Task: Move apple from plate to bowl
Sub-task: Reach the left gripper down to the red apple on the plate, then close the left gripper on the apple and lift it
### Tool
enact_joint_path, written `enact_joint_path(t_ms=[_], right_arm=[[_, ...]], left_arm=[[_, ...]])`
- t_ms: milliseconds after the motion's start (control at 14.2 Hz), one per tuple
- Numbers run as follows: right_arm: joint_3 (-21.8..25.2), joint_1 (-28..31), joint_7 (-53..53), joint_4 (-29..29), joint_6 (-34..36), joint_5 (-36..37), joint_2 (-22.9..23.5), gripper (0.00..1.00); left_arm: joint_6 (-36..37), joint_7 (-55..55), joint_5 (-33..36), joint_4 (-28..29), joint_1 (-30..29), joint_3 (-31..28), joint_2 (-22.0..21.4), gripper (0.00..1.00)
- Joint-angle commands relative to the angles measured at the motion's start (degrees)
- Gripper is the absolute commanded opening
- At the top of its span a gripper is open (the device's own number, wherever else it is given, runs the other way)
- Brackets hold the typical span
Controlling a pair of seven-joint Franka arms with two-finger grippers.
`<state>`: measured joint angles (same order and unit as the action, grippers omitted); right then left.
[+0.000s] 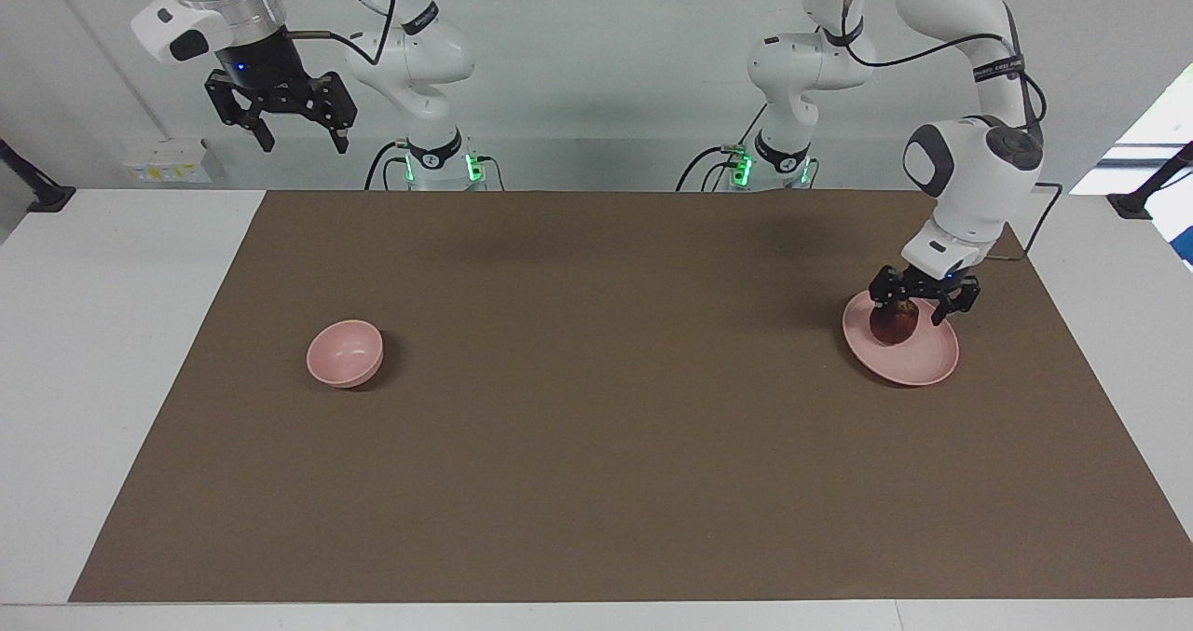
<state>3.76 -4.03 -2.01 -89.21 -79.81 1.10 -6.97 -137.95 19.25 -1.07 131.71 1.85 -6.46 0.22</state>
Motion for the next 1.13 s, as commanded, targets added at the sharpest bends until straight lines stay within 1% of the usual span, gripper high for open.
enact_joint_path(t_ms=[0, 70, 141, 211, 282, 352, 423, 564, 916, 987, 1057], right_arm=[[-0.1, 1.0, 1.7, -2.5, -0.5, -0.4, -1.9, 1.0], [0.0, 1.1, 1.7, -2.5, -0.5, -0.4, -1.9, 1.0], [-0.1, 1.3, 1.5, -2.5, -0.4, -0.4, -1.9, 1.0], [-0.1, 1.4, 1.2, -2.7, -0.4, -0.4, -2.0, 1.0], [-0.1, 1.4, 1.0, -2.9, -0.4, -0.4, -2.0, 1.0], [-0.1, 1.4, 1.0, -3.0, -0.4, -0.7, -2.0, 1.0], [-0.1, 1.4, 1.0, -3.2, -0.2, -1.9, -2.1, 1.0], [-0.1, 1.3, 1.0, -4.6, -0.3, -2.8, -3.0, 1.0], [-0.1, 1.3, -0.1, -4.8, -0.4, -3.6, -3.0, 1.0], [-0.1, 1.3, -0.4, -4.8, -0.7, -4.8, -3.0, 1.0], [-0.1, 1.3, -1.3, -4.8, -0.7, -5.5, -3.0, 1.0]], left_arm=[[-1.4, 1.1, -0.8, 2.1, -0.4, -0.3, -0.6, 0.94], [-1.4, 1.0, -0.8, 2.1, -0.4, -0.3, -0.6, 0.91], [-1.4, 0.9, -0.8, 2.1, -0.4, -0.3, -0.6, 0.82], [-1.2, 0.7, -0.8, 2.0, -0.4, -0.3, -0.6, 0.65], [-0.8, 0.6, -0.8, 1.9, -0.4, -0.3, -0.6, 0.37], [-0.6, 0.6, -0.8, 1.6, -0.4, -0.3, -0.5, 0.13], [-0.6, 1.2, -0.7, 1.3, -0.4, -0.3, -0.4, 0.01], [0.3, 1.1, -0.7, 0.0, 0.0, -0.2, -0.4, 0.0], [13.6, 0.6, -1.0, -7.5, 0.5, 1.0, -2.5, 0.0], [16.4, 0.5, -3.2, -8.7, 0.7, 1.7, -2.9, 0.0], [19.5, 0.5, -8.2, -10.2, 0.7, 2.5, -3.1, 0.0]])
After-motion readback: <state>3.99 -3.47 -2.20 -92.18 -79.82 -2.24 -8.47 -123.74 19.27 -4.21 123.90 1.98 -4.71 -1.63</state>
